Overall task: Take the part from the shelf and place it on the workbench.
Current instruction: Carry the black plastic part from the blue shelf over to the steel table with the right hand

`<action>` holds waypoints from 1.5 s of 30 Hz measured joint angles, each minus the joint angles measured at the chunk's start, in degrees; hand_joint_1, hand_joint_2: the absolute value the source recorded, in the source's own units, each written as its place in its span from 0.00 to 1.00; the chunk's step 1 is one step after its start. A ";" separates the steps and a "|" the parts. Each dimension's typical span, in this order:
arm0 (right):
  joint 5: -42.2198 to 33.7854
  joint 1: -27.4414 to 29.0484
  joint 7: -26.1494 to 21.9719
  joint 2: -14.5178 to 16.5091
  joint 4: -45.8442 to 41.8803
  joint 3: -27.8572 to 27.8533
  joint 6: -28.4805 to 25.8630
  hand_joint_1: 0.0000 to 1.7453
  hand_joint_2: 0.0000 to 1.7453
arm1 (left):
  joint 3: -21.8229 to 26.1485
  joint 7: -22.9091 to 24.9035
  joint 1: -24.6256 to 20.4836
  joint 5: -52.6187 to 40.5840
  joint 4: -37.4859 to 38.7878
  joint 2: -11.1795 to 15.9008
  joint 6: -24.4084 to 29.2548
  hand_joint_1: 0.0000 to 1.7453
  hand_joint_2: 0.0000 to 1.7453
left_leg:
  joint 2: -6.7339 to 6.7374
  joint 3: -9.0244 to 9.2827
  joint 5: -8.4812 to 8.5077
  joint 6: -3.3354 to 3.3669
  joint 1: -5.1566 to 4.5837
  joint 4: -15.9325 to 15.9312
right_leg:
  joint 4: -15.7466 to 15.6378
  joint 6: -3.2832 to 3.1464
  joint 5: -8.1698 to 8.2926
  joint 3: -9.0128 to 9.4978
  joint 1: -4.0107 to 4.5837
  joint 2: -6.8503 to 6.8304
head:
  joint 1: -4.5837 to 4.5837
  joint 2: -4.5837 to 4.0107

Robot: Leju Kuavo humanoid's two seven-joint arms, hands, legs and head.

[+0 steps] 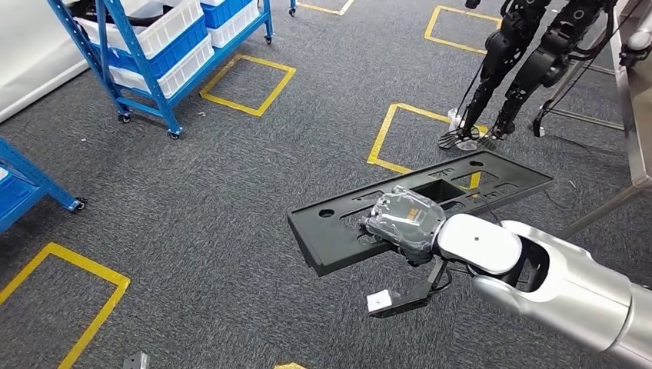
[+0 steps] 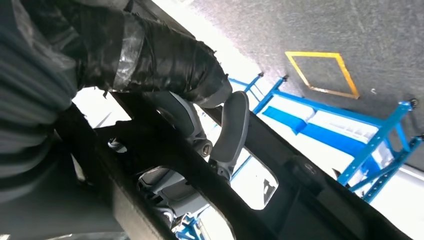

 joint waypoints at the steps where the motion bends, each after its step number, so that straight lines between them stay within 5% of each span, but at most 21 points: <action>1: 0.14 -0.06 0.07 0.28 0.02 0.02 -0.01 1.00 1.00 | -0.03 0.02 0.06 0.01 -0.04 -0.03 0.01 0.00 1.00 | 0.54 0.28 0.12 0.31 0.03 -0.38 | 1.87 0.21 -0.99 -0.88 0.04 -1.47 | 0.14 -0.01; 4: 0.70 -0.10 0.32 1.43 0.20 0.46 0.02 1.00 1.00 | -0.18 0.19 0.31 0.21 -0.14 -0.05 0.12 0.00 1.00 | 2.15 0.61 0.08 0.74 -0.31 -0.74 | 11.80 0.61 -4.99 -6.08 -0.15 -4.97 | 0.40 -0.02; 6: 0.83 0.04 0.37 2.10 0.35 1.08 0.04 1.00 1.00 | -0.44 0.32 0.31 0.50 -0.15 -0.05 0.26 0.00 1.00 | 3.25 0.71 -0.12 0.84 -0.45 -0.74 | 13.55 0.44 -4.41 -7.41 -0.21 -5.33 | 0.42 -0.02; 9: 0.85 -0.17 0.40 2.96 0.55 1.42 0.06 1.00 1.00 | -1.05 0.48 0.29 0.81 -0.16 -0.08 0.40 0.00 1.00 | 4.68 1.24 -0.54 0.71 -0.62 -0.80 | 3.31 -0.61 0.88 -2.45 0.48 -7.12 | 0.40 -0.02; 11: 0.91 -0.56 0.44 3.61 0.68 1.44 0.07 1.00 1.00 | -1.28 0.59 0.30 0.97 -0.16 -0.11 0.43 0.00 1.00 | 5.52 1.53 -0.80 0.36 -0.70 -0.95 | -1.61 -1.40 2.04 -0.04 1.38 -8.58 | 0.38 -0.01; 14: 0.96 -0.74 0.45 4.40 0.79 1.61 0.10 1.00 1.00 | -1.55 0.70 0.28 1.05 -0.17 -0.09 0.45 0.00 1.00 | 6.51 2.15 -1.20 -0.47 -0.62 -1.30 | -3.01 -2.11 2.04 0.77 1.69 -7.51 | 0.35 -0.02; 16: 1.03 -0.95 0.44 5.15 0.84 1.87 0.15 1.00 1.00 | -1.72 0.68 0.35 1.05 -0.25 -0.02 0.46 0.00 1.00 | 5.14 1.64 -2.54 -0.90 -0.55 0.66 | -4.26 -2.68 2.46 1.91 1.27 -6.57 | 0.37 -0.02; 18: 1.14 -1.18 0.49 6.10 0.93 2.26 0.20 1.00 1.00 | -1.77 0.66 0.48 1.07 -0.34 0.07 0.47 0.00 1.00 | 3.11 -1.34 -5.44 -1.16 -0.50 6.68 | -4.77 -3.13 2.60 2.48 1.06 -5.65 | 0.36 -0.02; 20: 1.19 -1.16 0.52 7.01 0.99 2.72 0.27 1.00 1.00 | -1.81 0.67 0.61 1.07 -0.40 0.14 0.47 0.00 1.00 | 2.56 -4.89 -7.27 -1.43 -0.47 12.72 | -4.54 -3.31 2.43 2.49 1.05 -4.41 | 0.30 -0.02; 22: 1.18 -1.08 0.49 7.72 1.00 3.01 0.35 1.00 1.00 | -1.90 0.68 0.74 1.07 -0.46 0.20 0.47 0.00 1.00 | 2.48 -5.30 -5.00 -1.68 -0.35 11.93 | -3.97 -3.16 2.07 2.48 0.92 -3.01 | 0.28 -0.02; 25: 1.19 -1.25 0.61 8.58 1.03 3.09 0.62 1.00 1.00 | -2.19 0.81 0.87 1.16 -0.57 0.20 0.45 0.00 1.00 | 0.64 -1.34 0.11 -1.82 0.01 2.35 | -2.22 -2.28 0.96 2.07 0.62 -1.25 | 0.31 -0.01; 27: 0.95 -1.45 0.68 9.39 1.08 3.13 0.97 1.00 1.00 | -2.50 0.98 0.83 1.24 -0.59 0.19 0.45 0.00 1.00 | -0.10 -0.49 0.29 -1.30 -0.14 0.35 | -1.42 -1.63 0.61 1.46 0.55 -0.42 | 0.34 -0.01; 29: 0.63 -1.52 0.62 10.20 1.05 3.14 1.37 1.00 1.00 | -2.79 1.06 0.74 1.31 -0.61 0.15 0.46 0.00 1.00 | 0.80 -0.38 0.49 -0.54 -0.32 0.08 | -1.32 -1.14 0.62 1.14 0.44 0.10 | 0.33 -0.01; 31: 0.33 -1.84 0.56 10.92 0.75 3.15 1.85 1.00 1.00 | -3.15 1.13 0.88 1.66 -0.77 0.09 0.55 0.00 1.00 | 1.69 -0.05 0.71 0.15 -0.19 -0.44 | 0.33 -0.66 -0.54 0.39 0.46 -1.40 | 0.48 -0.01; 34: -0.51 -2.53 0.49 12.44 0.27 3.29 2.43 1.00 1.00 | -3.94 1.31 1.30 2.66 -1.07 0.05 0.83 0.00 1.00 | 3.04 0.18 0.69 0.74 -0.27 -0.79 | 9.74 0.04 -5.11 -4.22 0.17 -4.65 | 0.74 -0.02; 36: -0.95 -2.60 0.41 13.24 0.14 3.62 2.84 1.00 1.00 | -4.38 1.30 1.37 3.21 -1.10 0.06 0.95 0.00 1.00 | 3.91 0.26 0.50 0.79 -0.33 -0.79 | 13.66 0.21 -5.75 -6.40 -0.11 -5.19 | 0.75 -0.02; 38: -1.21 -2.74 0.36 13.83 0.04 3.86 3.06 1.00 1.00 | -4.86 1.27 1.38 3.59 -1.10 0.06 1.05 0.00 1.00 | 4.72 0.58 0.23 0.69 -0.35 -0.79 | 9.35 -0.10 -2.55 -4.44 -0.07 -5.73 | 0.76 -0.02; 40: -1.25 -3.23 0.35 14.38 -0.13 3.89 3.08 1.00 1.00 | -5.31 1.27 1.43 3.74 -1.10 0.00 1.16 0.00 1.00 | 5.50 0.99 -0.07 0.45 -0.44 -0.84 | 1.57 -0.95 0.57 -0.64 0.63 -7.91 | 0.75 -0.02; 42: -1.24 -3.74 0.36 14.81 -0.25 3.89 3.07 1.00 1.00 | -5.56 1.27 1.46 3.83 -1.10 -0.07 1.25 0.00 1.00 | 6.29 1.26 -0.26 -0.02 -0.49 -1.04 | -1.99 -1.79 1.21 1.00 1.49 -9.27 | 0.73 -0.02; 45: -1.22 -3.93 0.34 15.03 -0.31 3.89 3.02 1.00 1.00 | -5.83 1.30 1.47 4.00 -1.14 -0.05 1.37 0.00 1.00 | 7.08 1.90 -0.76 -0.90 -0.46 -1.23 | -3.19 -2.49 1.48 1.81 1.53 -7.67 | 0.70 -0.02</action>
